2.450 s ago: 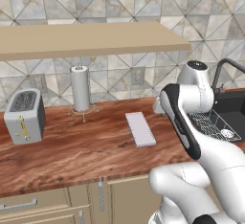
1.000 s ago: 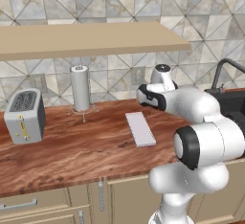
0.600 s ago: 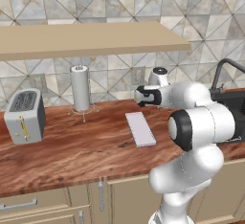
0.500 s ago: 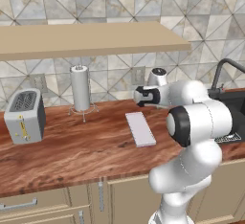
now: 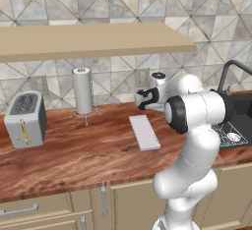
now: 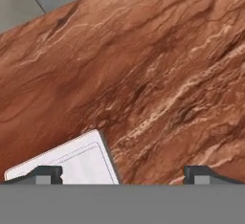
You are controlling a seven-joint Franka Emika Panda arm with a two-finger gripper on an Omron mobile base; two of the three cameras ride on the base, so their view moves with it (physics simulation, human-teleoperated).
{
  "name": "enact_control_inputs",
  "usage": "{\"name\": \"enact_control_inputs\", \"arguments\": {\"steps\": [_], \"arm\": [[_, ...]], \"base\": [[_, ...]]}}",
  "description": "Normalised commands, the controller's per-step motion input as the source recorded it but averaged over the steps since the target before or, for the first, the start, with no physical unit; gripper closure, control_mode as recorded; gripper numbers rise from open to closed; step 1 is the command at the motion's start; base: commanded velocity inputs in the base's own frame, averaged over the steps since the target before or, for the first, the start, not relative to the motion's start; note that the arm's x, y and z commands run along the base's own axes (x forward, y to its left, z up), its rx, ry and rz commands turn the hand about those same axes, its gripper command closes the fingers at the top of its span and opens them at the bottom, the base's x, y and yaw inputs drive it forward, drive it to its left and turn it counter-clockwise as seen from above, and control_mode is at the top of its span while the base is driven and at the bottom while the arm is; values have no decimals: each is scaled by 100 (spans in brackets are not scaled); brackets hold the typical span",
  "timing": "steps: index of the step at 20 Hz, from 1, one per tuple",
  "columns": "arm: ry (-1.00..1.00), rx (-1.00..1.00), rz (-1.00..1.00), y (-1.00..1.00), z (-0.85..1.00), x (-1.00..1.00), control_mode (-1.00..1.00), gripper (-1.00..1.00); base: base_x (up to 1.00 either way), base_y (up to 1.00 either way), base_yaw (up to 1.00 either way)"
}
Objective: The ice cube tray has been filled with water. Take the tray and place it in the freezer to make ice. Close the freezer door after placing the tray.
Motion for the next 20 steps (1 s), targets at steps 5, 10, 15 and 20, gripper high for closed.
{"name": "enact_control_inputs", "arguments": {"steps": [5,10,15,20], "arm": [[4,0,0,0,-28,36,-100,-100],[1,0,0,0,-27,32,-100,-100],[0,0,0,0,-27,25,-100,-100],[0,0,0,0,-29,12,-100,-100]], "base": [[0,0,0],[0,0,0],[0,0,0],[0,0,0]]}}
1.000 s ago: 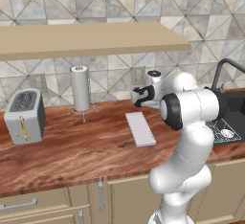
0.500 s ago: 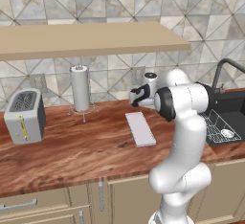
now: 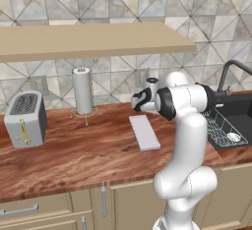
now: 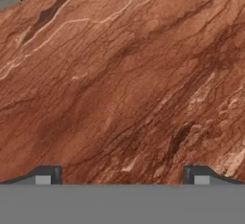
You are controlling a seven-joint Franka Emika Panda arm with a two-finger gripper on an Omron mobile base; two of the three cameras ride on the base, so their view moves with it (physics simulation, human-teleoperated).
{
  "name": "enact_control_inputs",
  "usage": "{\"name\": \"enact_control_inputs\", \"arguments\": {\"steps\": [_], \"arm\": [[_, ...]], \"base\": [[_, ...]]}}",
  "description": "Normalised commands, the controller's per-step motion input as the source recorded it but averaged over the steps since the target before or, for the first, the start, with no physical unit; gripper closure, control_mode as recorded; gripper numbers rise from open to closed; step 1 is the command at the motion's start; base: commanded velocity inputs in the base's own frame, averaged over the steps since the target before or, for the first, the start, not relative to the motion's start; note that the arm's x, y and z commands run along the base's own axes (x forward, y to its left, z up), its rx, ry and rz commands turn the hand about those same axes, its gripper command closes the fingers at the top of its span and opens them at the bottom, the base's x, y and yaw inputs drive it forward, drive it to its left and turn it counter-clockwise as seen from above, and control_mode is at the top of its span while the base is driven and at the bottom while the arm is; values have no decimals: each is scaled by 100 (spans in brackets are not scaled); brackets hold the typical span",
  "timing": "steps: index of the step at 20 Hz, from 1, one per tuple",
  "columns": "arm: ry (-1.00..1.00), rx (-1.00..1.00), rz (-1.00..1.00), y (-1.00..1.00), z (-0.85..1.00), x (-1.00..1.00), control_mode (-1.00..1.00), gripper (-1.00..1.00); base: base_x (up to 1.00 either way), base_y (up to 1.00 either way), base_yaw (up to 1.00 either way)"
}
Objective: The ice cube tray has been filled with water. Take the tray and place it in the freezer to make ice. Close the freezer door after placing the tray.
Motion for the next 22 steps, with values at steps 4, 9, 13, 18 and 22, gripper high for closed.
{"name": "enact_control_inputs", "arguments": {"steps": [4,9,13,18,22], "arm": [[0,0,0,0,-23,14,-100,-100],[0,0,0,0,-16,28,-100,-100],[0,0,0,0,-13,37,-100,-100],[0,0,0,0,-32,24,-100,-100],[5,0,-1,5,-66,-6,-100,-100]], "base": [[0,0,0],[0,0,0],[0,0,0],[0,0,0],[0,0,0]]}}
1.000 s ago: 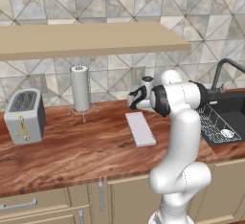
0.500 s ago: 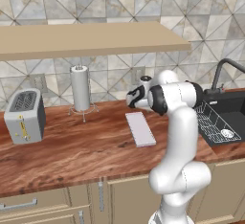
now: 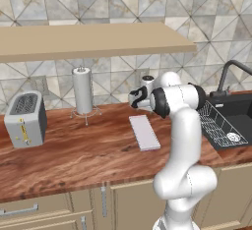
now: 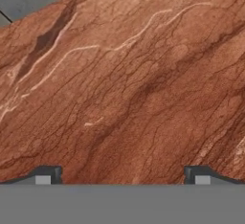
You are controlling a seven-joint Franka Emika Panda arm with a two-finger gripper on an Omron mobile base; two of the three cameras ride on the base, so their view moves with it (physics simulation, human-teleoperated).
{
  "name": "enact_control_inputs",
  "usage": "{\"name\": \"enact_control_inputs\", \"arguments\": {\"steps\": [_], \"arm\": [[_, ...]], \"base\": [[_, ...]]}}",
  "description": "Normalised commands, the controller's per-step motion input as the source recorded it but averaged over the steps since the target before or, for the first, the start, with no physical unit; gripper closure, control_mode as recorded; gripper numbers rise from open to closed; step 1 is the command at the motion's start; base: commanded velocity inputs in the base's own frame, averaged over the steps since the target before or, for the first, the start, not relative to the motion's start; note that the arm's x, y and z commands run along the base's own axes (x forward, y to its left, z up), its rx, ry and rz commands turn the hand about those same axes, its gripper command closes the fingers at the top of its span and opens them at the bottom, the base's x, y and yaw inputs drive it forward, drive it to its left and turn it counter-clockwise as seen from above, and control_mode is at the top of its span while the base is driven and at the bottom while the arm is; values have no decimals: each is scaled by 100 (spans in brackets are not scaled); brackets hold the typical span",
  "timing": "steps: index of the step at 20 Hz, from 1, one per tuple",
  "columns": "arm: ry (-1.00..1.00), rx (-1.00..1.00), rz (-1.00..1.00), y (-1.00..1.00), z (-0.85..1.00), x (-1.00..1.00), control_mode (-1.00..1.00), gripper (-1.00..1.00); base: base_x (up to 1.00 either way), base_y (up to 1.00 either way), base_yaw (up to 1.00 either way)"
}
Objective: The ice cube tray has been filled with water. Take the tray and place it in the freezer to make ice. Close the freezer door after placing the tray.
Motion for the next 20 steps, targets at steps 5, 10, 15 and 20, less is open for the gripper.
{"name": "enact_control_inputs", "arguments": {"steps": [5,10,15,20], "arm": [[6,0,0,19,-79,-71,-100,-100],[5,0,0,26,-74,-100,-100,-100],[3,0,0,30,-67,-100,-100,-100],[4,0,0,29,-56,-100,-100,-100]], "base": [[0,0,0],[0,0,0],[0,0,0],[0,0,0]]}}
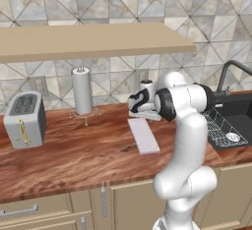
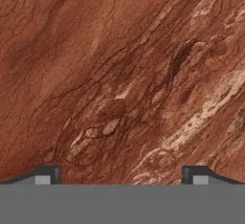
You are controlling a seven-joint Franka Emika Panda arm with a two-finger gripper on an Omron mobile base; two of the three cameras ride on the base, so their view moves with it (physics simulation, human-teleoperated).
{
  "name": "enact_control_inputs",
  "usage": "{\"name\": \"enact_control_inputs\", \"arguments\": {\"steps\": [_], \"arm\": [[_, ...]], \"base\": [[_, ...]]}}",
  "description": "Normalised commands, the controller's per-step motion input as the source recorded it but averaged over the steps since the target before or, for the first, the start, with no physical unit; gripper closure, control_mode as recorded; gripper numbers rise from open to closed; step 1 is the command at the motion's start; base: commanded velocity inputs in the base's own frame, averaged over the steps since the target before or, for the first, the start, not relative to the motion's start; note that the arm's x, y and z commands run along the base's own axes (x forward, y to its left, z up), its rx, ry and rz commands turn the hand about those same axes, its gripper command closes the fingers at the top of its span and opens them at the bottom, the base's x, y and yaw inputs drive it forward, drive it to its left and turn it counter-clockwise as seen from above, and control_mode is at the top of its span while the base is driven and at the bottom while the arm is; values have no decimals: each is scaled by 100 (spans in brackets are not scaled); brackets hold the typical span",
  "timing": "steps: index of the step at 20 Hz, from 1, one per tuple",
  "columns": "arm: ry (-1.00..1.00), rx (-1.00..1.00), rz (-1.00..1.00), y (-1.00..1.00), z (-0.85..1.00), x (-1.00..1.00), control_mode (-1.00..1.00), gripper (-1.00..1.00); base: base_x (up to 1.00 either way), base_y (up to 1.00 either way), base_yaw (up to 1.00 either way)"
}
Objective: The ice cube tray has been filled with water. Take the tray and place it in the freezer to make ice. Close the freezer door after placing the tray.
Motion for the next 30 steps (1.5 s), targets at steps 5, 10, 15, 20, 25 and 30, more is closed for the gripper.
{"name": "enact_control_inputs", "arguments": {"steps": [5,10,15,20,25,30], "arm": [[5,0,-1,31,-52,-100,-100,-100],[5,0,-2,35,-51,-100,-100,-100],[4,0,-2,35,-46,-100,-100,-100],[4,0,-3,39,-39,-100,-100,-100],[4,0,-5,37,-36,-100,-100,-100],[7,0,-7,31,-32,-97,-100,-100]], "base": [[0,0,0],[0,0,0],[0,0,0],[0,0,0],[0,0,0],[0,0,0]]}}
